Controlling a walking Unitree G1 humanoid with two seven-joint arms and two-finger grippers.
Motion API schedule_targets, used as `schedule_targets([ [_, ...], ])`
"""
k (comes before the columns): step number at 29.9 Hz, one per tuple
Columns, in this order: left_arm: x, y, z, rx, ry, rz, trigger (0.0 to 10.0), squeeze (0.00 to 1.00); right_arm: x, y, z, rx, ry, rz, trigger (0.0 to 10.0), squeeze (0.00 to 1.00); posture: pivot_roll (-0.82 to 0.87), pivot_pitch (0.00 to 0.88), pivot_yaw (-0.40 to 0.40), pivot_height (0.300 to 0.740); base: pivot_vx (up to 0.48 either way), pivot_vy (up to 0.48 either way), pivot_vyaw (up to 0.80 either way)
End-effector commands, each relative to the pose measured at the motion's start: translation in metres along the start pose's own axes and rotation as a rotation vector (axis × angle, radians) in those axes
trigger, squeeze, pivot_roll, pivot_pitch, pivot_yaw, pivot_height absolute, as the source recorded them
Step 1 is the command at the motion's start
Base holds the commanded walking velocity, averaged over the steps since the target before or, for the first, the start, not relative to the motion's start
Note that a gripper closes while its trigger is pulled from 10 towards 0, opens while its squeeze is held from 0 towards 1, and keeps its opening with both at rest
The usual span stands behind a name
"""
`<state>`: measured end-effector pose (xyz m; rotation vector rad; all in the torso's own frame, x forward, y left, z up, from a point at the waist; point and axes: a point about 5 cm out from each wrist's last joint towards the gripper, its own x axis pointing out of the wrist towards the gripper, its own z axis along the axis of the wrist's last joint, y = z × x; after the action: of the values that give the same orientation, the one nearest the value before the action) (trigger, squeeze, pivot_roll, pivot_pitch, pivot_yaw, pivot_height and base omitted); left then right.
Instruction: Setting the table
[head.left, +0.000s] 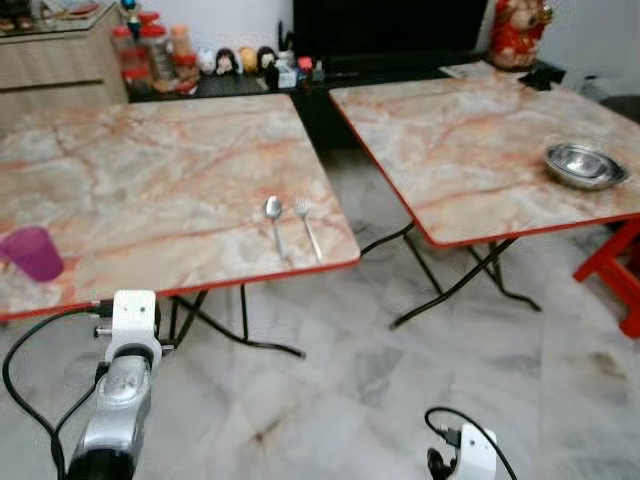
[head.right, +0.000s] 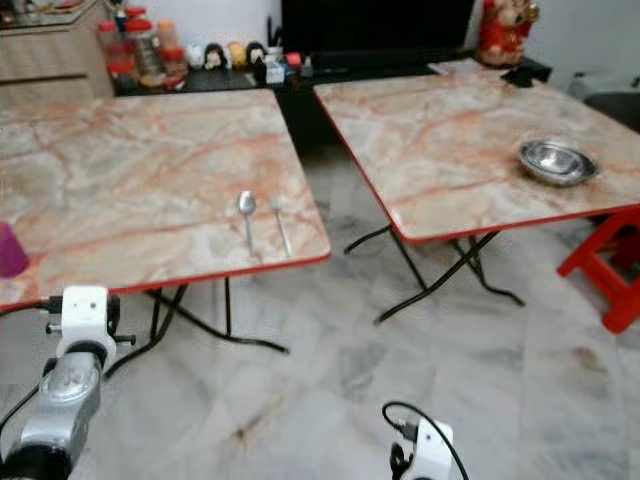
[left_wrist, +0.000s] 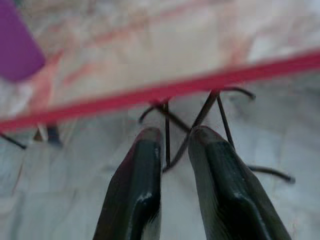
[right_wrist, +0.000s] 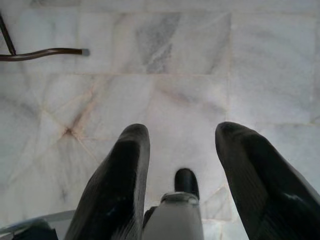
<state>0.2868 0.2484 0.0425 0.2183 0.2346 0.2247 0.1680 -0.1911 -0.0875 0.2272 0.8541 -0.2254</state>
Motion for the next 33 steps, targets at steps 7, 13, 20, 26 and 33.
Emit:
schedule_targets([
  [7,-0.042,-0.014,-0.089,0.069,0.39,-0.098,10.0,0.0,0.002,0.006,0.003,0.011,-0.002,0.008,10.0,0.0,0.08,0.0,-0.004,0.728,0.0,0.0,0.0],
  [13,-0.066,-0.032,-0.117,0.078,0.534,-0.155,10.0,0.0,0.003,0.01,0.007,-0.014,-0.004,0.04,10.0,0.0,0.13,0.0,-0.067,0.728,0.0,0.0,0.0],
  [20,-0.091,-0.043,-0.139,0.055,0.639,-0.146,10.0,0.0,0.003,0.006,0.009,-0.063,0.004,0.049,10.0,0.0,0.16,0.0,-0.114,0.728,0.0,0.0,0.0],
  [26,-0.105,-0.041,-0.15,0.031,0.682,-0.119,10.0,0.0,0.003,0.004,0.009,-0.108,0.019,0.068,10.0,0.0,0.19,0.0,-0.163,0.728,0.0,0.0,0.0],
  [33,-0.107,-0.039,-0.152,0.007,0.684,-0.079,10.0,0.0,0.004,0.005,0.011,-0.173,0.032,0.099,10.0,0.0,0.25,0.017,-0.208,0.728,0.0,0.0,0.0],
])
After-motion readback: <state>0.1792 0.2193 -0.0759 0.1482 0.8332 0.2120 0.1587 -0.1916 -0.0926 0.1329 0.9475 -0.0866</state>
